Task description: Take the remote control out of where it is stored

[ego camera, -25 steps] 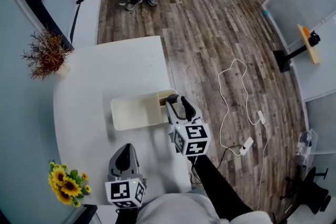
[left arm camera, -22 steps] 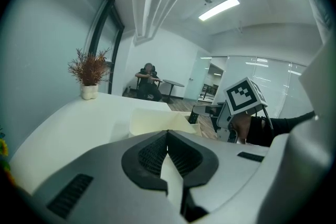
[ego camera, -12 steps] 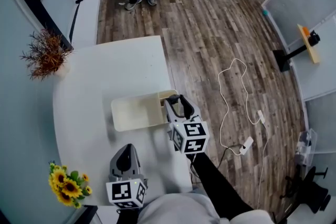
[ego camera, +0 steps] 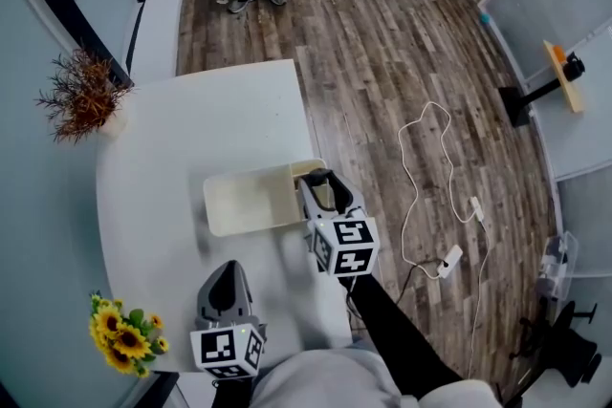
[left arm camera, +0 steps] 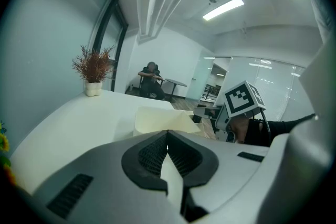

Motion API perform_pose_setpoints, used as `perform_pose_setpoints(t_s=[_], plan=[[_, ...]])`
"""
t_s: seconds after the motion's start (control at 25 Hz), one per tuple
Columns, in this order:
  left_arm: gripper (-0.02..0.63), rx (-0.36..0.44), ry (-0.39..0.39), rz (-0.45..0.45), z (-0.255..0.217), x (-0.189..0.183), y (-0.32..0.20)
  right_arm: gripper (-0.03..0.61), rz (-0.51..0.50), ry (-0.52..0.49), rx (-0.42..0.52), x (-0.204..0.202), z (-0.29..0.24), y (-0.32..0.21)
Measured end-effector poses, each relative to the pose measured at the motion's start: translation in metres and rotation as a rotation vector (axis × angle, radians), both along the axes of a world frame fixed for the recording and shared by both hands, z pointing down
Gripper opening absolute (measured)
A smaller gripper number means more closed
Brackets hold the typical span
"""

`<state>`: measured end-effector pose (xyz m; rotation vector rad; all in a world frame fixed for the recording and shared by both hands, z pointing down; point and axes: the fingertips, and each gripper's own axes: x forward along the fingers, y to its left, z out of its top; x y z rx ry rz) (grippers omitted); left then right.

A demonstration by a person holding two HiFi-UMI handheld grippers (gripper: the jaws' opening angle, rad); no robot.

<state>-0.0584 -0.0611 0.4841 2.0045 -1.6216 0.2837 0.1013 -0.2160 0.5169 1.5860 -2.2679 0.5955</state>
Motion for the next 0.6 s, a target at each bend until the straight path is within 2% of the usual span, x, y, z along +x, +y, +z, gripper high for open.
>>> perform_pose_setpoints(t_s=[0.6], plan=[[0.009, -0.002, -0.003, -0.015, 0.0035, -0.0089, -0.0032, 0.198, 0.029, 0.006, -0.018, 0.0018, 0.0047, -0.0018]])
